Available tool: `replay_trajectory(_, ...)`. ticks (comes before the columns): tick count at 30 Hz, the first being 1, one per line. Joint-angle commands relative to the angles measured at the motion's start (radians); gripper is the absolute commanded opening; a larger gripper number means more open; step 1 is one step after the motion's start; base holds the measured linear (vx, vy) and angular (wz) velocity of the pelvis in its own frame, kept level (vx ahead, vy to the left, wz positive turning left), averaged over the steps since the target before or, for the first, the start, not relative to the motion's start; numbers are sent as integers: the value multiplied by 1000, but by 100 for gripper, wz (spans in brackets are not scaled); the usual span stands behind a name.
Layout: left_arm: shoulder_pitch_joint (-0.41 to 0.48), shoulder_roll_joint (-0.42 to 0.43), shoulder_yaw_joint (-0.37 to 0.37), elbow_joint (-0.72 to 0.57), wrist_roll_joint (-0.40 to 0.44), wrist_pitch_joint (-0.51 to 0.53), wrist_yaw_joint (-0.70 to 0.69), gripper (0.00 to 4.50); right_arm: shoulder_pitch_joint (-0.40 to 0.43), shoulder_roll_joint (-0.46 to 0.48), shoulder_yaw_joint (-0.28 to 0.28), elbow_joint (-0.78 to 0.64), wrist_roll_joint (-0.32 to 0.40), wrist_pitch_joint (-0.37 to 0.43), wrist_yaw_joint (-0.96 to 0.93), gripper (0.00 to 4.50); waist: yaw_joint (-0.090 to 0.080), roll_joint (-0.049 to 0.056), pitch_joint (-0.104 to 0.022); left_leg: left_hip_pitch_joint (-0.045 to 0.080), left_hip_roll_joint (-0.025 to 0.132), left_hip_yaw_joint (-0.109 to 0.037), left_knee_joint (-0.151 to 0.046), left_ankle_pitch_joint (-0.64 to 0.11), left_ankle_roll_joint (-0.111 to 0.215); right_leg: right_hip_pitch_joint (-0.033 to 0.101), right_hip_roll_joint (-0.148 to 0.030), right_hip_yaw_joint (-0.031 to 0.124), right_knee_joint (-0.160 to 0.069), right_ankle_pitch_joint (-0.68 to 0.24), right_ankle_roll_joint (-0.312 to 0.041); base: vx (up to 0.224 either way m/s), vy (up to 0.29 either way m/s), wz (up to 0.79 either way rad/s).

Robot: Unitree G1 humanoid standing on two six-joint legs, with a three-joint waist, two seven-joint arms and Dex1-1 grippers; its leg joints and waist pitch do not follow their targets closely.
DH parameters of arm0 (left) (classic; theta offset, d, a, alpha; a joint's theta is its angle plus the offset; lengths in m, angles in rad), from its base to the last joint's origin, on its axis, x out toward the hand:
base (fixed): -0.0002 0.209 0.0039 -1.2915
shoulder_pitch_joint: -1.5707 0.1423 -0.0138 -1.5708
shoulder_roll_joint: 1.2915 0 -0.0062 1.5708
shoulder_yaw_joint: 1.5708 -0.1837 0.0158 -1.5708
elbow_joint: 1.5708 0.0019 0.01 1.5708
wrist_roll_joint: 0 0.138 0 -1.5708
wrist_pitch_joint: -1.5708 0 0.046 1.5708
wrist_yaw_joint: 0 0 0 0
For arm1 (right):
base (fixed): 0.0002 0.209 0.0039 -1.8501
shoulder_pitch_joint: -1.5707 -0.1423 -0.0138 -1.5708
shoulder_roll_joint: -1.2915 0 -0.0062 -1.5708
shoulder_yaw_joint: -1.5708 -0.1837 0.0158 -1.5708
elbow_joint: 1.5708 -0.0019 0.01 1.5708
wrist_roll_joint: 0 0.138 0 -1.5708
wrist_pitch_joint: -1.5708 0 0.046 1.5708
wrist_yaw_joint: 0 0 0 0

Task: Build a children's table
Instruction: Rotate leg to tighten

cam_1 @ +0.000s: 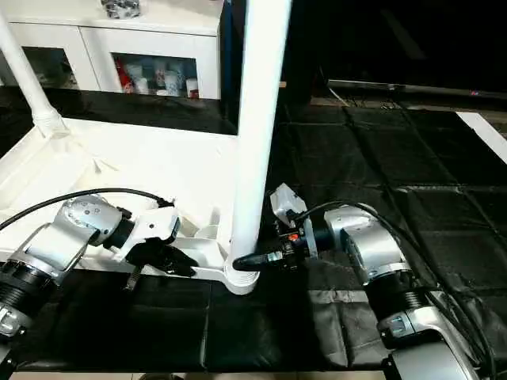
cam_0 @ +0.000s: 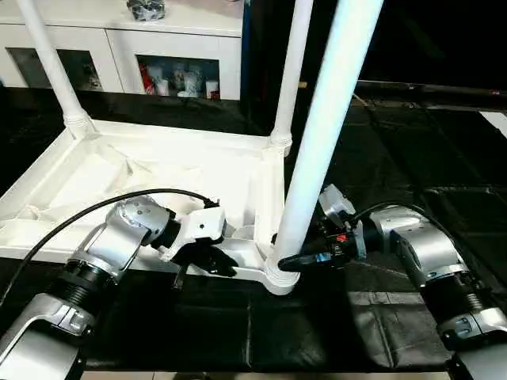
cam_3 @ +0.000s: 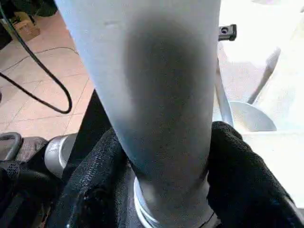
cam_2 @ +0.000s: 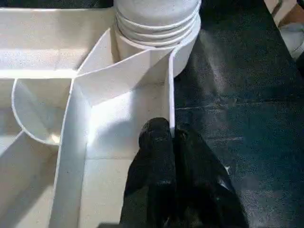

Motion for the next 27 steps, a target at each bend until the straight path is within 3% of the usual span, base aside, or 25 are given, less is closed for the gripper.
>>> replay_trajectory(1,-29,-37,38,-21,-26,50,74,0,21,20,-5,-42,37,26,-18,206,-6,0,-69,12,25,3,-69,-185,18,54,-56,52,-65,-191,-221,0,0,0)
replay_trajectory(3,-25,-55,52,-37,-20,107,132,0,42,36,-14,-62,23,22,-87,204,-5,-1,-68,13,24,2,-69,-194,14,54,-59,52,-70,-220,-212,0,0,0)
replay_trajectory(6,-14,-105,85,-82,-20,244,245,0,63,88,-25,-85,-24,83,-274,201,-14,-4,-65,9,21,-1,-71,-184,0,54,-58,52,-71,-244,-194,0,0,0)
replay_trajectory(8,-15,-138,98,-98,-15,303,302,0,64,128,-36,-83,-44,96,-366,200,-26,-4,-63,2,17,-4,-76,-202,-15,60,-58,49,-80,-336,-153,0,0,0)
replay_trajectory(11,-30,-205,119,-103,-6,392,406,0,49,201,-56,-67,-73,134,-514,197,-46,-5,-64,5,15,-4,-73,-201,-20,56,-57,49,-84,-345,-147,0,0,0)
replay_trajectory(14,-65,-304,152,-82,-4,470,548,0,-5,296,-81,-13,-112,200,-722,194,-61,-5,-65,3,13,-4,-72,-186,-14,56,-53,49,-82,-311,-161,0,0,0)
replay_trajectory(19,-89,-375,171,-85,1,521,638,0,-69,370,-101,68,-118,199,-837,194,-70,-3,-68,6,11,-3,-69,-171,-4,55,-51,50,-82,-267,-171,0,0,0)
replay_trajectory(20,-89,-377,171,-88,2,523,641,0,-71,374,-102,72,-117,183,-835,263,-71,-4,-68,5,11,-2,-69,-167,0,56,-51,50,-81,-252,-173,0,0,0)
replay_trajectory(24,-78,-366,181,-112,3,521,646,0,-57,379,-108,46,-114,163,-806,275,-68,-4,-73,2,13,-1,-66,-102,33,62,-49,51,-66,-113,-201,0,0,0)
replay_trajectory(27,-66,-345,172,-121,7,500,635,0,-38,365,-96,17,-125,156,-793,312,-68,-2,-73,4,13,0,-65,-96,42,63,-49,52,-64,-79,-217,0,0,0)
